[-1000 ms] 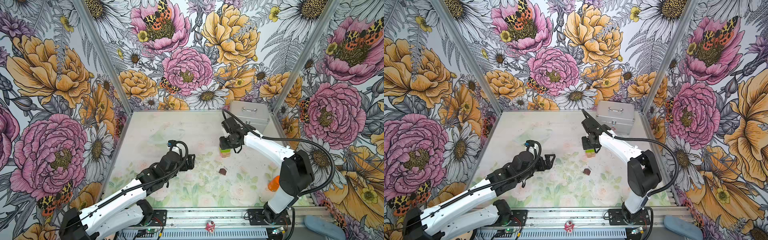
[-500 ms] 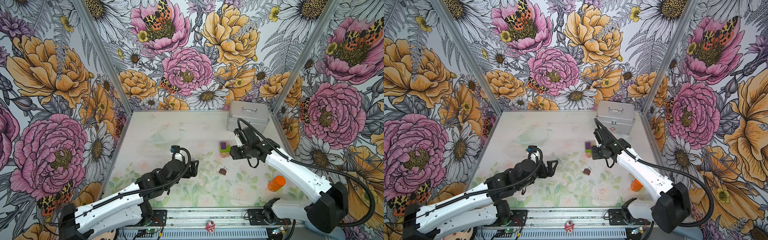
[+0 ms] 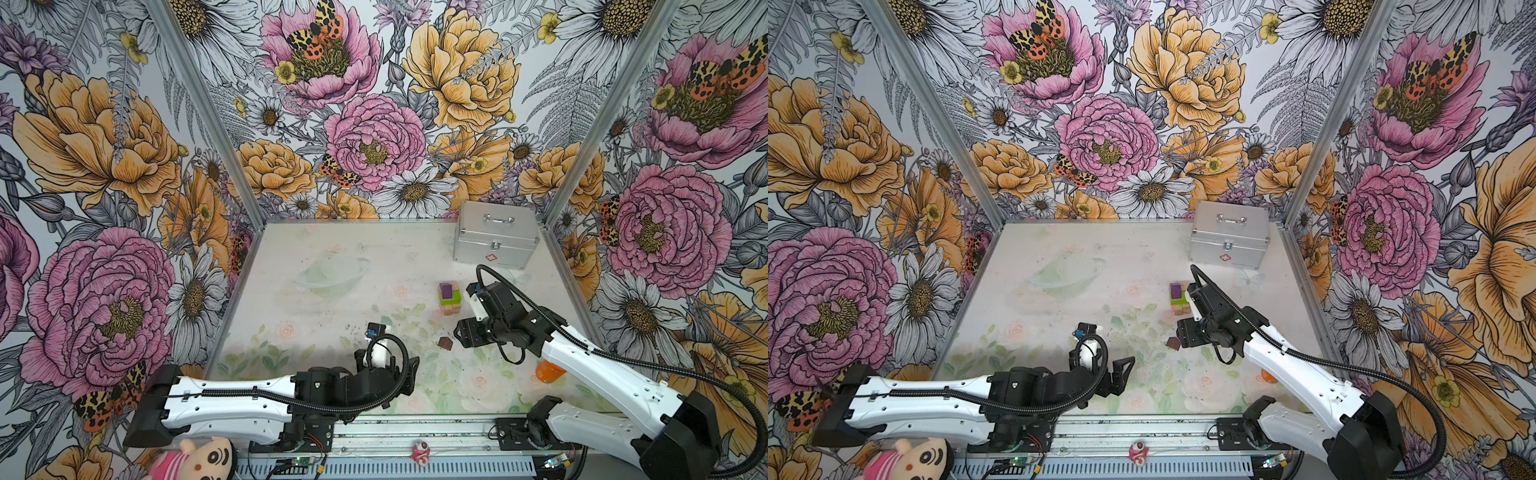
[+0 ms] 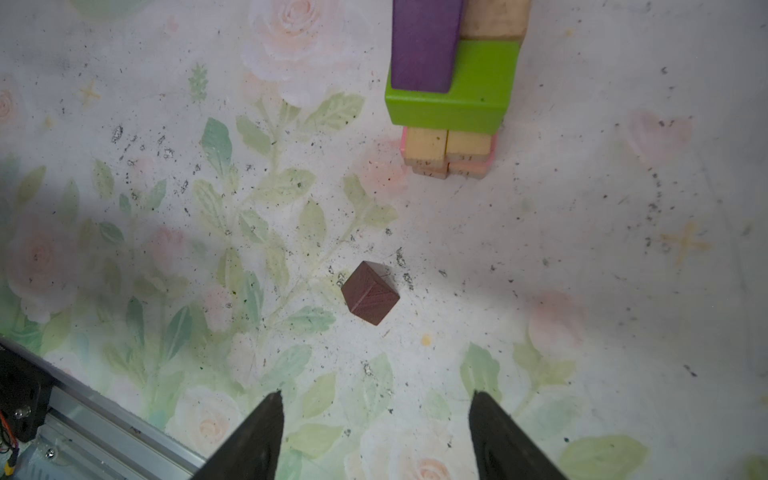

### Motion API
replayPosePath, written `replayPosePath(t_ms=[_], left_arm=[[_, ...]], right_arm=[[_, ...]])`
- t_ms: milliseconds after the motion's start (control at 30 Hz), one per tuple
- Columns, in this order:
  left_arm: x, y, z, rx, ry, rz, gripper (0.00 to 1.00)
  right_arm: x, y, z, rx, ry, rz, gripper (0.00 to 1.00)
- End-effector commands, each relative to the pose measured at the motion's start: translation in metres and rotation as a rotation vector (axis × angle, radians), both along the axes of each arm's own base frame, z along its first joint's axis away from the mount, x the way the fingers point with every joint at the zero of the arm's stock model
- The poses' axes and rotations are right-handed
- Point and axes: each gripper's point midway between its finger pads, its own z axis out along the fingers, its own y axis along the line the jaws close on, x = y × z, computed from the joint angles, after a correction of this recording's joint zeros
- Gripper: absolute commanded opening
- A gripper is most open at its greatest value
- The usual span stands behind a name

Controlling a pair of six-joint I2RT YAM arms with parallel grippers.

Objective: Build the wood block tower
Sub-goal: 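Move the right gripper over the dark brown cube while the left arm draws back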

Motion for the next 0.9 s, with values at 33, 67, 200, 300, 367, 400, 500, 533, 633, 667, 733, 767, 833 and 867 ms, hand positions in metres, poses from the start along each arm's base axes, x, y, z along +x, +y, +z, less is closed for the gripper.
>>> replayPosePath(t_ms=[33, 67, 200, 300, 367, 400, 500, 533, 633, 667, 733, 767, 833, 867], left_arm=[[-0.001, 0.005, 0.012, -0.029, -0.034, 0.065, 0.99], [-0.002, 0.005, 0.012, -0.031, -0.034, 0.062, 0.99], [-0.004, 0.012, 0.011, -0.034, -0.033, 0.067, 0.99], [-0.002, 0.020, 0.011, -0.034, -0.040, 0.079, 0.99], [-0.001, 0.025, 0.013, -0.039, -0.047, 0.089, 0.99], [0.000, 0.028, 0.013, -0.040, -0.050, 0.094, 0.99], [0.003, 0.036, 0.011, -0.046, -0.051, 0.109, 0.99], [0.004, 0.039, 0.010, -0.050, -0.049, 0.113, 0.99], [0.006, 0.045, 0.008, -0.059, -0.045, 0.119, 0.99], [0.007, 0.046, 0.007, -0.059, -0.044, 0.123, 0.99], [0.009, 0.050, 0.005, -0.059, -0.040, 0.126, 0.99], [0.009, 0.051, 0.005, -0.060, -0.039, 0.127, 0.99], [0.011, 0.053, 0.004, -0.059, -0.036, 0.126, 0.99], [0.012, 0.054, 0.004, -0.059, -0.037, 0.128, 0.99]], right_arm=[[-0.001, 0.020, -0.027, 0.051, 0.040, 0.008, 0.73], [0.000, 0.021, -0.032, 0.043, 0.042, 0.014, 0.73], [0.005, 0.023, -0.045, 0.005, 0.032, 0.027, 0.73], [0.009, 0.024, -0.050, -0.019, 0.022, 0.039, 0.74], [0.011, 0.025, -0.053, -0.032, 0.018, 0.056, 0.74], [0.012, 0.025, -0.055, -0.041, 0.016, 0.060, 0.73], [0.015, 0.024, -0.061, -0.074, 0.018, 0.074, 0.64], [0.015, 0.024, -0.063, -0.085, 0.021, 0.078, 0.61], [0.017, 0.025, -0.068, -0.113, 0.023, 0.094, 0.54], [0.018, 0.026, -0.069, -0.121, 0.024, 0.099, 0.53], [0.019, 0.027, -0.071, -0.138, 0.025, 0.111, 0.53], [0.020, 0.028, -0.072, -0.143, 0.024, 0.117, 0.53], [0.022, 0.027, -0.074, -0.168, 0.021, 0.121, 0.53], [0.023, 0.028, -0.075, -0.173, 0.023, 0.123, 0.52]])
